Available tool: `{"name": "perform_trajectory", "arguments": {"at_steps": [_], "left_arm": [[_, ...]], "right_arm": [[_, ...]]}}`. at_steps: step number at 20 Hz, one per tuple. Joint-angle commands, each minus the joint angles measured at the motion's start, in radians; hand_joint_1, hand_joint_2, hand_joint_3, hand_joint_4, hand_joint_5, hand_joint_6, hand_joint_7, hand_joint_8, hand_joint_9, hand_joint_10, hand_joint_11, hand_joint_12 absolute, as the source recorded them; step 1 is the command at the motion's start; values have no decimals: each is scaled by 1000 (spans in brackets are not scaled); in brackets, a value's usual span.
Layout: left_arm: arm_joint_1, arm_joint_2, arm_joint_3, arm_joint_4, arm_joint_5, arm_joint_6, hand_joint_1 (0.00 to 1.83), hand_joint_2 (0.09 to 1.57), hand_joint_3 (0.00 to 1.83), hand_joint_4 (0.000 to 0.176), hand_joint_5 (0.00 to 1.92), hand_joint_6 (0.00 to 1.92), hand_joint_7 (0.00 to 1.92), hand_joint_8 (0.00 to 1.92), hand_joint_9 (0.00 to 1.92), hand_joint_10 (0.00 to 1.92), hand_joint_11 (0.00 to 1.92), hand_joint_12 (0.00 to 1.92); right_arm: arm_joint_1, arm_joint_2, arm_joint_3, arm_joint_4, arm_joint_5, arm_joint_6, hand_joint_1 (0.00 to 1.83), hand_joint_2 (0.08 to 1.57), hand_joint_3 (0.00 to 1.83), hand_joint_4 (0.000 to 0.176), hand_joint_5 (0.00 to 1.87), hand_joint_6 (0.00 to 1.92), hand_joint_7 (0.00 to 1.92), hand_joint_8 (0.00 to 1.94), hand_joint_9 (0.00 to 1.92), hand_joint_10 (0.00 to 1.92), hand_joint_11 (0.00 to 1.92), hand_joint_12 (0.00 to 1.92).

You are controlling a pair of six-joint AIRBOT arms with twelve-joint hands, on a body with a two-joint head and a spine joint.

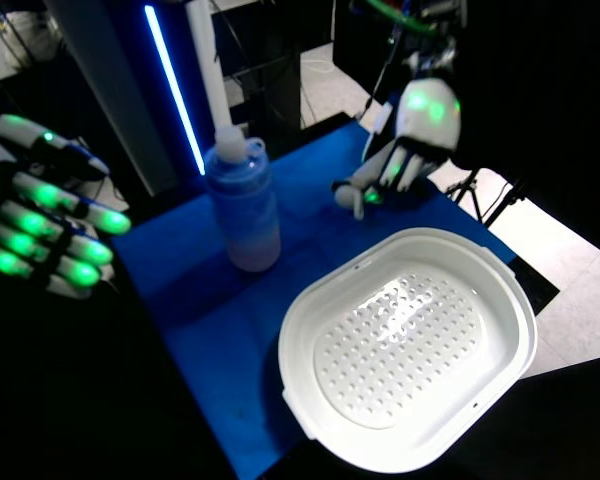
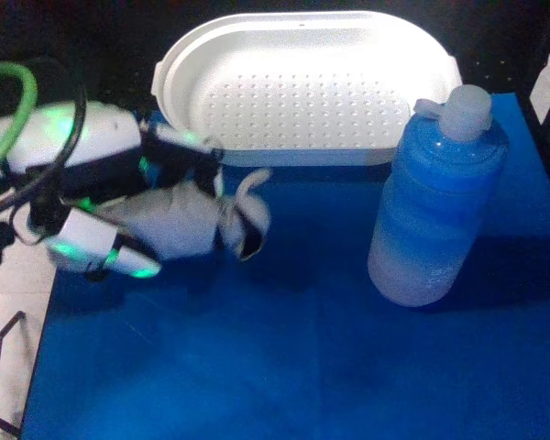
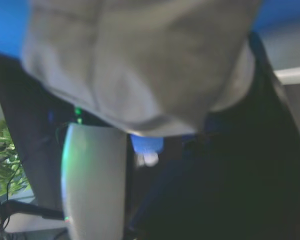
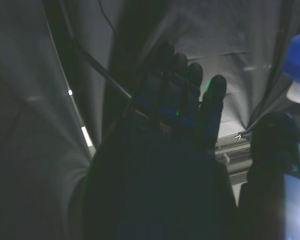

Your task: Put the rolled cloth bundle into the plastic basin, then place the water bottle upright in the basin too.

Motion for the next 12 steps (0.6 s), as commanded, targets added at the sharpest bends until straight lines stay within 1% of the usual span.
{"name": "perform_trajectory", "arguments": {"at_steps": [1, 2, 3, 4, 5, 6, 7, 8, 9, 10, 11, 12], "left_arm": [[-28, 3, -1, -34, -166, -10, 1488, 1216, 12, 176, 572, 1921, 912, 1921, 1171, 1921, 1376, 1921], [-51, 5, 1, -34, -183, -10, 1279, 1238, 10, 176, 651, 1921, 933, 1921, 1174, 1921, 1365, 1921], [-89, 2, 13, -33, -196, -10, 940, 1184, 0, 176, 722, 1921, 916, 1921, 1159, 1921, 1357, 1921], [-109, -3, 21, -32, -200, -10, 1173, 1171, 0, 176, 696, 1921, 895, 1921, 1146, 1921, 1338, 1921], [-146, -14, 40, -29, -203, -10, 1617, 1156, 0, 176, 629, 1921, 887, 1921, 1149, 1921, 1281, 1921], [-181, -25, 54, -26, -203, -9, 1761, 1115, 0, 176, 662, 1921, 924, 1921, 1178, 1921, 1292, 1921], [-209, -38, 72, -30, -200, 2, 1773, 1129, 0, 176, 613, 1921, 859, 1921, 1139, 1921, 1277, 1921], [-225, -46, 81, -46, -193, 27, 1763, 1137, 0, 176, 629, 1921, 834, 1921, 1120, 1921, 1265, 1921], [-253, -63, 96, -82, -166, 89, 1732, 1156, 4, 176, 611, 1921, 796, 1921, 1088, 1921, 1258, 1921], [-269, -83, 117, -111, -145, 120, 1723, 1159, 4, 176, 610, 1921, 781, 1921, 1071, 1921, 1238, 1921], [-278, -110, 148, -140, -125, 137, 1703, 1168, 5, 175, 590, 1921, 755, 1921, 1049, 1921, 1228, 1921], [-283, -141, 184, -169, -105, 142, 1691, 1171, 4, 175, 608, 1921, 769, 1921, 1055, 1921, 1242, 1921]], "right_arm": [[5, 2, 6, 8, 121, 7, 257, 1443, 1, 66, 354, 1, 265, 0, 253, 0, 140, 324], [5, 1, 7, 8, 121, 7, 250, 1440, 0, 60, 354, 1, 267, 1, 256, 2, 144, 322], [5, 0, 8, 8, 121, 7, 287, 1438, 0, 45, 359, 1, 273, 1, 257, 1, 141, 318], [5, -1, 9, 8, 121, 7, 278, 1442, 0, 45, 353, 0, 271, 0, 256, 0, 138, 316], [5, -3, 11, 8, 120, 7, 300, 1450, 1, 48, 342, 0, 263, 0, 252, 0, 134, 311], [5, -4, 12, 8, 120, 7, 308, 1451, 1, 51, 341, 0, 265, 1, 256, 1, 133, 307], [5, -5, 12, 8, 120, 7, 302, 1450, 0, 55, 336, 0, 259, 0, 243, 0, 110, 293], [5, -7, 14, 8, 120, 7, 298, 1452, 1, 53, 331, 0, 255, 0, 238, 0, 100, 286], [5, -8, 15, 8, 120, 7, 324, 1463, 1, 47, 328, 0, 253, 0, 240, 1, 117, 277], [5, -9, 16, 8, 120, 7, 332, 1468, 3, 48, 328, 0, 251, 0, 239, 0, 117, 270], [5, -10, 18, 8, 120, 7, 348, 1469, 0, 44, 332, 1, 252, 1, 240, 0, 123, 239], [5, -13, 20, 8, 120, 7, 334, 1470, 0, 43, 331, 0, 251, 0, 232, 0, 131, 185]]}}
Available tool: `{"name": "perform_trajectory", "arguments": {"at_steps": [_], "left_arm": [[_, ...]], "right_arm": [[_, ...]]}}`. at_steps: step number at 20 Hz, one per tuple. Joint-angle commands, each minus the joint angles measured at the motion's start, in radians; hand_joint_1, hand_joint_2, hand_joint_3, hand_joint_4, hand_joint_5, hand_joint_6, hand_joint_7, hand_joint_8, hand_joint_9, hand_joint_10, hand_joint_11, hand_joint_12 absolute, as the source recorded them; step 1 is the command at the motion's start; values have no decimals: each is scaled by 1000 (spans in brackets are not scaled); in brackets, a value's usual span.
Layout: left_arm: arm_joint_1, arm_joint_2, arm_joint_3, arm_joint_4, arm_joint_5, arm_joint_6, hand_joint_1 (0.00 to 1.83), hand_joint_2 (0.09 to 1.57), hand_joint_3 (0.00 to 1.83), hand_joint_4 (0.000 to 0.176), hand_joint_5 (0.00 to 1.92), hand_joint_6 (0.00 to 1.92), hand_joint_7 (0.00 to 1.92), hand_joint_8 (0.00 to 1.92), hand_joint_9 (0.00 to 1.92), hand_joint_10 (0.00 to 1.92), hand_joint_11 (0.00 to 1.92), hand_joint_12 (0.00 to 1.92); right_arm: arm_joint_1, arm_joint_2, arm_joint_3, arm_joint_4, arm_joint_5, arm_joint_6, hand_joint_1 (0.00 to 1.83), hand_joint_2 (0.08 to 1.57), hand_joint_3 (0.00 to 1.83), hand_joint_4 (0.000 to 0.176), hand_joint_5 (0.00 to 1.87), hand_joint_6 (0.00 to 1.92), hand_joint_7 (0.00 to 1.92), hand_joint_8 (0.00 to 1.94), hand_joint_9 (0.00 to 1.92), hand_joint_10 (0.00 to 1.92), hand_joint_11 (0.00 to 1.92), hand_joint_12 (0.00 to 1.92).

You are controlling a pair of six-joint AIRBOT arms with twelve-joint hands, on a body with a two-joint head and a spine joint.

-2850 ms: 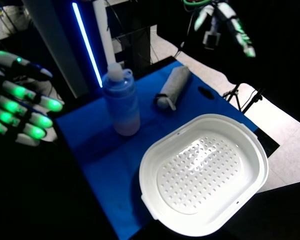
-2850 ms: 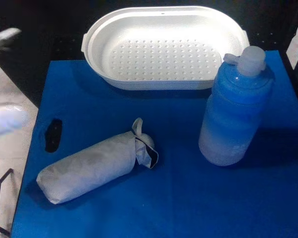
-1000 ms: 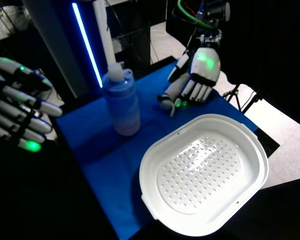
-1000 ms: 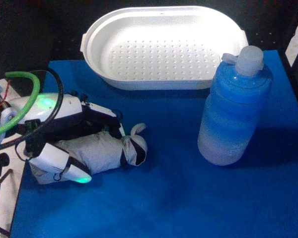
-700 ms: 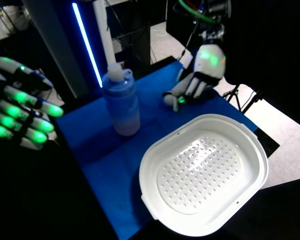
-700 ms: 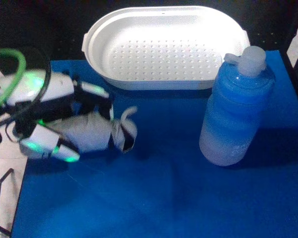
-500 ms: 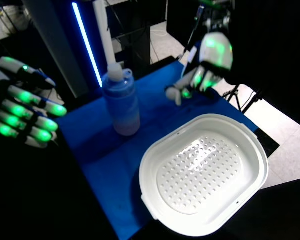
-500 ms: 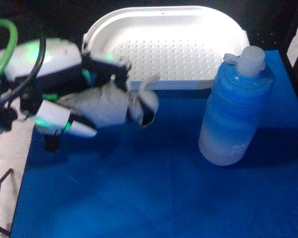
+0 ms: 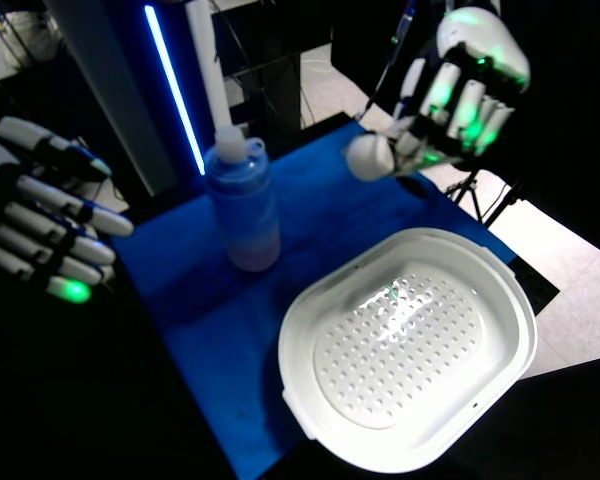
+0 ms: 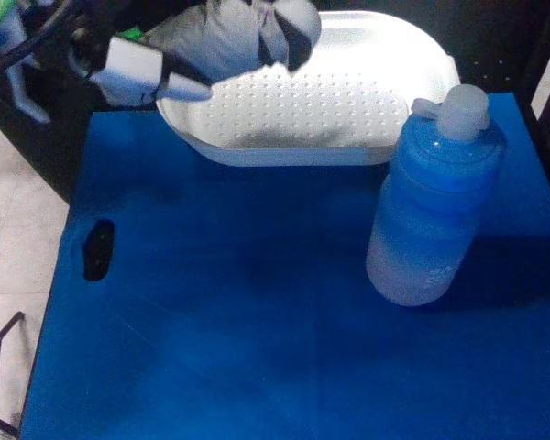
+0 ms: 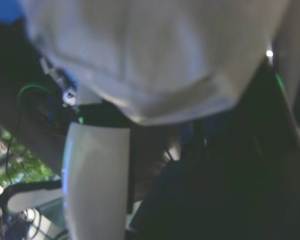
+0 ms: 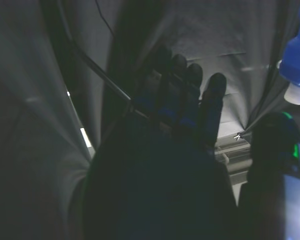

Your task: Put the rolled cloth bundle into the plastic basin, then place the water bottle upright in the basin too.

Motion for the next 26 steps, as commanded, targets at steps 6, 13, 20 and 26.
{"name": "perform_trajectory", "arguments": {"at_steps": [6, 13, 20, 26], "left_arm": [[-37, -212, 227, -173, 11, 5, 1715, 1101, 0, 176, 804, 1921, 980, 1921, 1221, 1921, 1355, 1921], [-45, -360, 400, -257, 77, 7, 1745, 1123, 0, 176, 832, 1921, 986, 1921, 1166, 1921, 1291, 1921], [-10, -415, 458, -267, 106, 5, 970, 1148, 2, 176, 879, 1134, 567, 1599, 680, 1890, 816, 1921], [11, -436, 477, -270, 123, -6, 764, 980, 0, 50, 799, 0, 609, 702, 511, 1299, 332, 1680]], "right_arm": [[6, -10, 21, 3, 120, 7, 318, 1448, 0, 49, 353, 2, 255, 1, 240, 4, 180, 120], [6, -30, 56, -4, 115, 33, 334, 1452, 0, 42, 347, 0, 246, 1, 219, 1, 179, 87], [12, -38, 66, -8, 116, 44, 384, 1452, 0, 29, 356, 1, 274, 3, 229, 2, 182, 65], [14, -43, 73, -14, 116, 56, 377, 1457, 1, 32, 344, 0, 254, 0, 217, 4, 174, 54]]}}
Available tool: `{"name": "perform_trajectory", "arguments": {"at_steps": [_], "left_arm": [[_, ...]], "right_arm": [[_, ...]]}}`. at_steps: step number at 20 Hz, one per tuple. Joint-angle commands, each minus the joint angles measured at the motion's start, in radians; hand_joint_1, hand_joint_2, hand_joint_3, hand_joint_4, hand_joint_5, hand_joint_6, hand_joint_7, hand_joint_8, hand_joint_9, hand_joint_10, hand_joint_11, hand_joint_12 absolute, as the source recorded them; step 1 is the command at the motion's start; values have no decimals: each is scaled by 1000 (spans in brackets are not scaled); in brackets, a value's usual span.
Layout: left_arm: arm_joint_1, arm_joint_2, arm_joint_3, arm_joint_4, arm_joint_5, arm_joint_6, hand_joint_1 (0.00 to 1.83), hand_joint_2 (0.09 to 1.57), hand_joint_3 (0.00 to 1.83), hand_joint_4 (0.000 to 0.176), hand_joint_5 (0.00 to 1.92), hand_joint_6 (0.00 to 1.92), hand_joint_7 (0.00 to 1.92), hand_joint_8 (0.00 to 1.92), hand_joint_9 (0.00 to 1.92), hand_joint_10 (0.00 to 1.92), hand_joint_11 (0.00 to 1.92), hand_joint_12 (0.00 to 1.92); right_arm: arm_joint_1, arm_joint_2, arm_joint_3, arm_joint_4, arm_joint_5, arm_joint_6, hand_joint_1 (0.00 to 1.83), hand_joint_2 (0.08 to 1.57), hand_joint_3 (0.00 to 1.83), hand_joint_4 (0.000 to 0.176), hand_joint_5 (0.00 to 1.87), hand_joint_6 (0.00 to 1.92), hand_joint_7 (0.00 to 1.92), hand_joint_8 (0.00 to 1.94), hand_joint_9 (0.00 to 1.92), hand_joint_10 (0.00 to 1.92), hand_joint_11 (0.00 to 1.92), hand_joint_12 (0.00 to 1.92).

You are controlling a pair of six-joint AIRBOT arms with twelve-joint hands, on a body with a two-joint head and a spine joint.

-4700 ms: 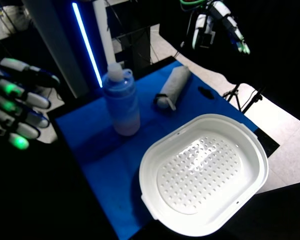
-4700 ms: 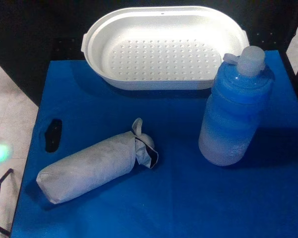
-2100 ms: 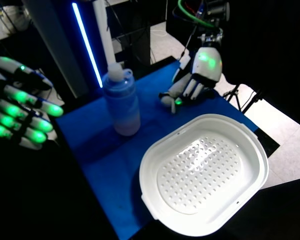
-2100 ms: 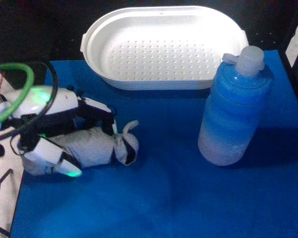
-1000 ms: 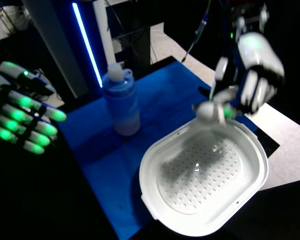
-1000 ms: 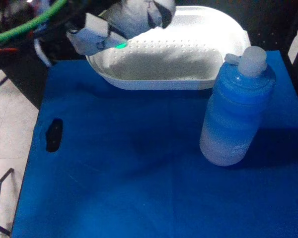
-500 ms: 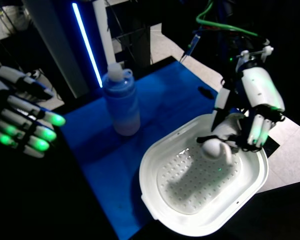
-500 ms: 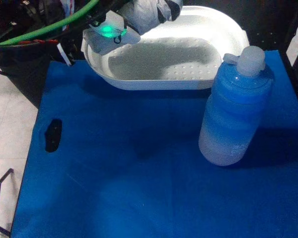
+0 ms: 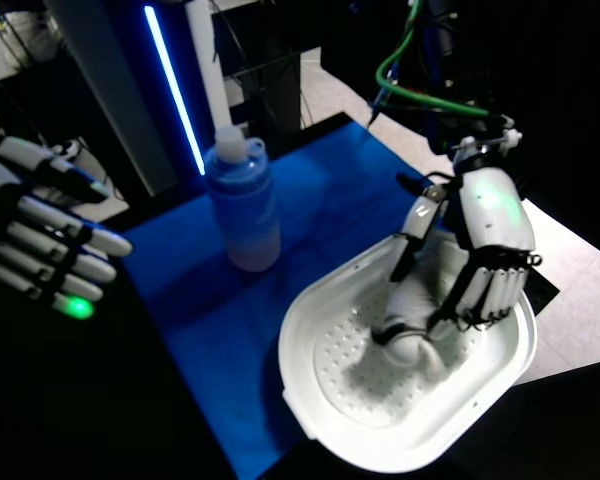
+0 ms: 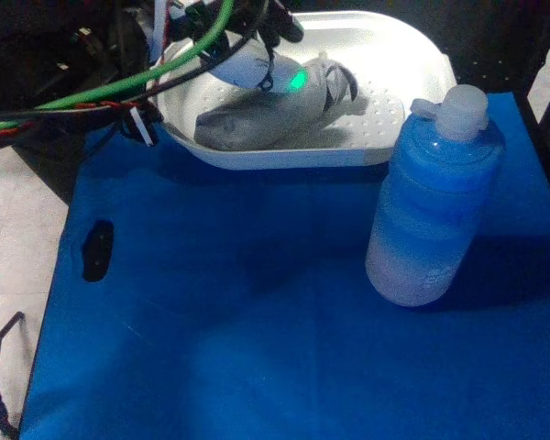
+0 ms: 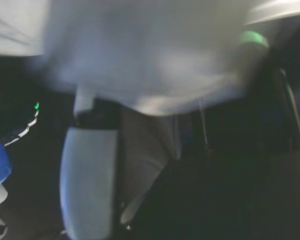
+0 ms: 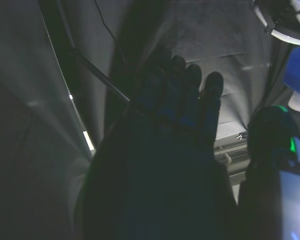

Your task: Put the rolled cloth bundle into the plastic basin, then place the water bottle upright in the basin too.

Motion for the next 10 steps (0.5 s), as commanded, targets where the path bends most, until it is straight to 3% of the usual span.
{"name": "perform_trajectory", "arguments": {"at_steps": [1, 2, 3, 4, 5, 6, 7, 8, 9, 10], "left_arm": [[-9, 4, 7, -16, -110, -6, 753, 980, 0, 52, 782, 0, 628, 612, 527, 1232, 355, 1665], [-10, 13, 1, -10, -104, -6, 755, 970, 0, 52, 727, 0, 630, 473, 497, 1122, 340, 1593], [-10, 19, -4, -9, -104, -6, 750, 967, 0, 53, 700, 0, 619, 458, 468, 1105, 325, 1584], [-10, 37, -21, -5, -109, -6, 688, 968, 0, 71, 588, 0, 632, 253, 457, 733, 186, 1425], [-11, 51, -35, -1, -116, -6, 680, 965, 0, 82, 554, 0, 645, 140, 476, 511, 122, 1309], [-12, 84, -69, 8, -134, -6, 623, 964, 1, 98, 493, 0, 626, 17, 515, 198, 37, 1263], [-15, 111, -96, 22, -147, -6, 579, 965, 0, 101, 469, 0, 602, 3, 531, 113, 25, 1211], [-17, 148, -130, 41, -163, -5, 488, 962, 0, 120, 412, 0, 542, 0, 510, 27, 1, 1150], [-17, 187, -171, 60, -180, -5, 423, 967, 2, 125, 333, 0, 465, 0, 436, 1, 0, 993], [-13, 221, -205, 80, -194, -5, 362, 967, 1, 143, 238, 0, 358, 0, 352, 0, 0, 890]], "right_arm": [[13, 3, 6, 3, 126, 12, 378, 1458, 2, 35, 343, 0, 254, 0, 220, 5, 177, 54], [13, 3, 6, 3, 126, 13, 411, 1461, 1, 31, 332, 0, 246, 1, 220, 2, 184, 52], [13, 3, 6, 3, 126, 13, 412, 1461, 0, 34, 326, 0, 240, 0, 215, 0, 178, 48], [13, 3, 5, 3, 126, 14, 410, 1462, 1, 42, 326, 1, 243, 1, 213, 0, 182, 47], [13, 3, 4, 3, 126, 15, 405, 1458, 0, 42, 329, 2, 248, 3, 217, 2, 190, 49], [13, 6, 2, 3, 126, 15, 404, 1457, 0, 53, 325, 0, 237, 0, 197, 0, 171, 39], [13, 8, -1, 3, 126, 15, 401, 1453, 0, 51, 323, 0, 237, 1, 194, 0, 163, 36], [13, 10, -4, 3, 126, 15, 433, 1446, 0, 47, 315, 0, 237, 0, 203, 2, 179, 37], [13, 10, -7, 4, 126, 15, 468, 1431, 0, 42, 311, 0, 241, 1, 217, 3, 209, 44], [13, 11, -9, 4, 126, 15, 487, 1418, 0, 60, 308, 0, 233, 0, 202, 0, 210, 39]]}}
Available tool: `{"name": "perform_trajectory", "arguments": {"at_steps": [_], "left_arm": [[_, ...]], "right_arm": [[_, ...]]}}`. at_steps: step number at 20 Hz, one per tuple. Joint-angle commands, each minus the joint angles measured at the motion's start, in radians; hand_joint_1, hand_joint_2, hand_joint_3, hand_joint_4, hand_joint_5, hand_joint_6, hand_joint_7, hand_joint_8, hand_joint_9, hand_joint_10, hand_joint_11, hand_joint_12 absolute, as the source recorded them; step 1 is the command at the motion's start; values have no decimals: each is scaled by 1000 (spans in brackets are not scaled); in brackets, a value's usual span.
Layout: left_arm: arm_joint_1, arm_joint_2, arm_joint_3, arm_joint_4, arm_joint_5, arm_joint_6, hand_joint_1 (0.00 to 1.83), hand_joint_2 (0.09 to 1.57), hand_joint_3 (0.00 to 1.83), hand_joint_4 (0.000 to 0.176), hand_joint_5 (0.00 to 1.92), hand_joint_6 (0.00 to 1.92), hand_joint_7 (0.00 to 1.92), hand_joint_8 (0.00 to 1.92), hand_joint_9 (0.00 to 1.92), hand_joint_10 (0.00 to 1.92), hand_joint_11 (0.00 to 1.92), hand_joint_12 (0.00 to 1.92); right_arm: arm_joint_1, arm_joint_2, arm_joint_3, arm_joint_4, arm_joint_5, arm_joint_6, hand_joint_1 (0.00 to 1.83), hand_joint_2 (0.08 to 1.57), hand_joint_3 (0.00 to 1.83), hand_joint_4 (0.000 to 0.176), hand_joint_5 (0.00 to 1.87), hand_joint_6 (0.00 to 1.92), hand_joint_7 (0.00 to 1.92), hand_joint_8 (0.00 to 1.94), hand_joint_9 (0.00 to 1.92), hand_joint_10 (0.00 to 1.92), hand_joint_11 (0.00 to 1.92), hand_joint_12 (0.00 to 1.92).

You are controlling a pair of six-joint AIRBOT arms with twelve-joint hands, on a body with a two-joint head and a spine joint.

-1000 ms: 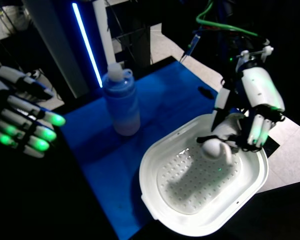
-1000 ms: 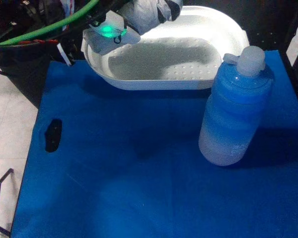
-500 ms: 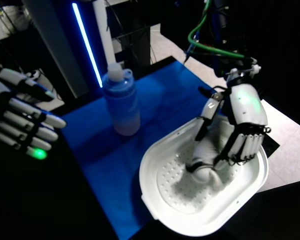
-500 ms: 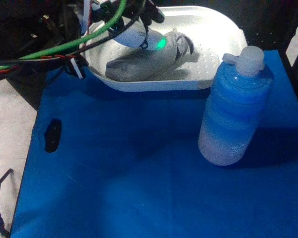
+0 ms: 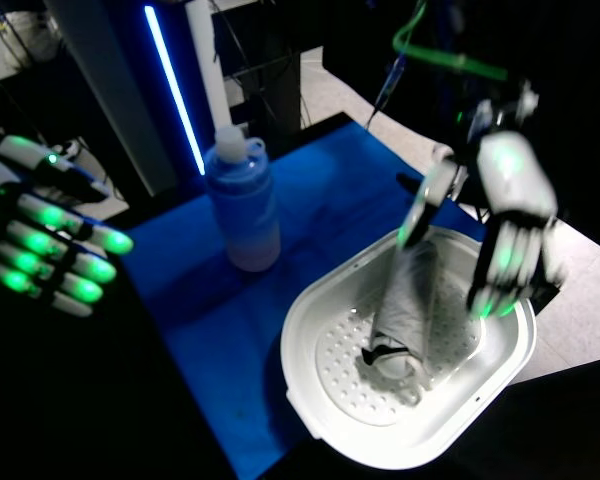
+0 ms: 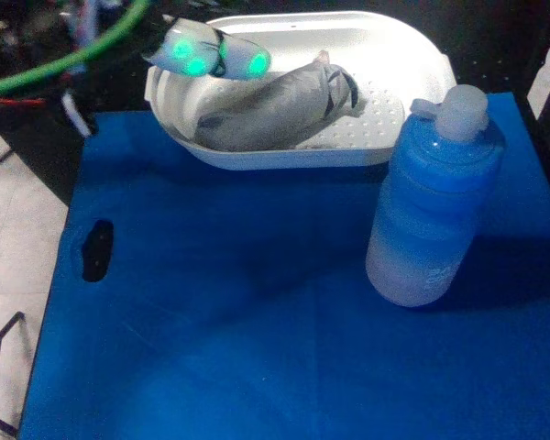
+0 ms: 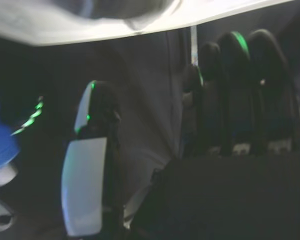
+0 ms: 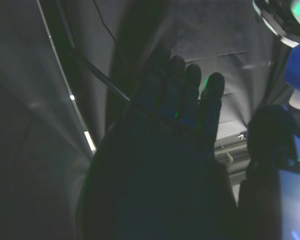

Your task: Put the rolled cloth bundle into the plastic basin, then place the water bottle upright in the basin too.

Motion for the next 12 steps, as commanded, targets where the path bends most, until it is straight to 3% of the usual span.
{"name": "perform_trajectory", "arguments": {"at_steps": [1, 2, 3, 4, 5, 6, 7, 8, 9, 10, 11, 12], "left_arm": [[9, 28, -25, -12, -148, -5, 303, 982, 3, 150, 142, 1, 223, 0, 252, 0, 0, 724], [36, 72, -69, -8, -168, -5, 300, 983, 2, 150, 134, 0, 209, 0, 241, 0, 0, 692], [70, 124, -119, -8, -198, -6, 266, 946, 0, 151, 55, 1, 73, 1, 101, 2, 0, 449], [99, 160, -150, -16, -221, -6, 265, 944, 0, 128, 29, 1, 29, 1, 44, 3, 0, 301], [139, 204, -193, -39, -264, -6, 287, 927, 0, 124, 9, 3, 1, 0, 2, 0, 0, 119], [175, 244, -230, -62, -306, -6, 352, 906, 0, 125, 19, 5, 0, 0, 0, 0, 26, 112], [215, 284, -267, -89, -352, -7, 368, 929, 2, 127, 0, 0, 0, 0, 0, 0, 2, 105], [275, 329, -313, -131, -410, -6, 360, 932, 1, 128, 0, 0, 0, 0, 0, 0, 0, 4], [336, 368, -351, -178, -461, 2, 358, 925, 0, 136, 0, 0, 0, 0, 0, 0, 0, 0], [400, 404, -395, -232, -522, 16, 365, 908, 0, 170, 0, 0, 0, 0, 0, 0, 0, 0], [447, 428, -425, -268, -564, 27, 367, 905, 0, 175, 0, 0, 0, 0, 0, 0, 0, 0], [509, 460, -466, -310, -625, 43, 521, 890, 0, 176, 0, 0, 0, 0, 0, 0, 0, 0]], "right_arm": [[13, 6, 0, 5, 125, 8, 508, 1404, 0, 63, 282, 0, 200, 0, 171, 0, 197, 30], [13, 6, 0, 5, 125, 9, 511, 1403, 0, 62, 278, 0, 195, 0, 167, 0, 196, 28], [13, 6, -1, 5, 125, 10, 592, 1378, 0, 40, 246, 1, 171, 1, 154, 0, 197, 23], [13, 7, -2, 5, 126, 10, 618, 1346, 0, 41, 227, 0, 161, 0, 142, 0, 184, 14], [13, 8, -3, 5, 126, 10, 699, 1291, 0, 56, 189, 2, 147, 0, 135, 0, 177, 9], [13, 9, -4, 5, 126, 10, 757, 1220, 0, 111, 174, 0, 129, 0, 115, 0, 170, 4], [15, 10, -4, 5, 126, 10, 812, 1162, 0, 139, 161, 0, 122, 0, 110, 1, 181, 8], [22, 11, -4, 5, 126, 10, 825, 1130, 0, 155, 142, 0, 114, 0, 112, 1, 197, 14], [28, 12, -2, 4, 126, 10, 833, 1118, 0, 160, 126, 0, 100, 0, 106, 0, 191, 9], [37, 12, -1, -3, 126, 10, 858, 1105, 0, 166, 116, 0, 84, 0, 98, 0, 185, 6], [45, 12, 0, -9, 126, 10, 864, 1104, 0, 166, 116, 0, 83, 0, 97, 0, 184, 5], [55, 12, 1, -16, 126, 10, 867, 1081, 0, 175, 105, 0, 90, 3, 115, 6, 204, 13]]}}
